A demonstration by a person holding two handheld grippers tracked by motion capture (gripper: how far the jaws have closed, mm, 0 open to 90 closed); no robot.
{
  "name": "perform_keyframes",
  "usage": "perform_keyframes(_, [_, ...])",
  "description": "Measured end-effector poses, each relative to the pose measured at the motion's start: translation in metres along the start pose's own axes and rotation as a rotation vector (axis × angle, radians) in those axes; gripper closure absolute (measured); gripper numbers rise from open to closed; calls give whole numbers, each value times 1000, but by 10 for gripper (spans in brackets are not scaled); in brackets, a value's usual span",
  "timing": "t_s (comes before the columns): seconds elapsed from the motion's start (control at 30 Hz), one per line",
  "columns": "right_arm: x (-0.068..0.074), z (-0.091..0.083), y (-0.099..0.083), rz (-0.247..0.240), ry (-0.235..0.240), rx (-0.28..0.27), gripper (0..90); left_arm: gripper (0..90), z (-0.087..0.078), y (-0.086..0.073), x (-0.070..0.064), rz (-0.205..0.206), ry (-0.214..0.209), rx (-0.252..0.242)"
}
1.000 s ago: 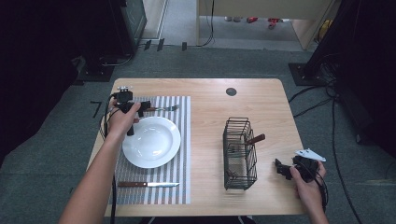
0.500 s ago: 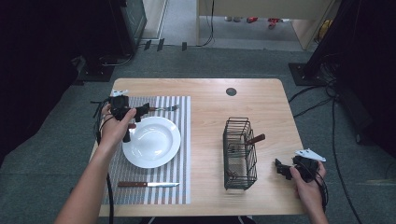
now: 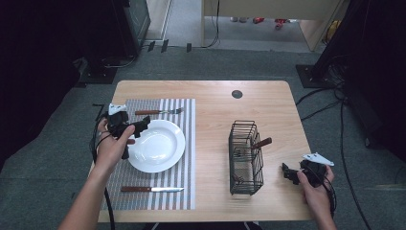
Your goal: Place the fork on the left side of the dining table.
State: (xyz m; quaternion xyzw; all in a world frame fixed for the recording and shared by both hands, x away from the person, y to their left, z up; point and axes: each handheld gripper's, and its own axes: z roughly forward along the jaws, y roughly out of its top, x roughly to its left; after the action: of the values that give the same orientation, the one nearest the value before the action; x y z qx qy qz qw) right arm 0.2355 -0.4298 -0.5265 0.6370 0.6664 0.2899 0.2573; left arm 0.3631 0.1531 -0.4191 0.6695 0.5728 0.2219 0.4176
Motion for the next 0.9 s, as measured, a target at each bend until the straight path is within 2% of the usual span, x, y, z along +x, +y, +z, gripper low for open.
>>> perform_keyframes(0.17, [0,0,0,3,-3,0,26,118,-10,-13,-2,14,-18,4])
perform_keyframes(0.47, [0,0,0,2,-4,-1,26,118,-37,-30,-9,40,-32,-39])
perform_keyframes(0.6, [0,0,0,2,-5,0,26,118,-48,-41,-6,33,-41,-42])
perform_keyframes(0.67, [0,0,0,2,-5,0,26,118,-56,-46,-5,26,-66,-45])
perform_keyframes(0.77, [0,0,0,2,-5,0,26,118,-68,-54,-3,36,-60,-55])
perform_keyframes(0.9, [0,0,0,2,-5,0,26,118,-83,-65,4,25,-53,-61])
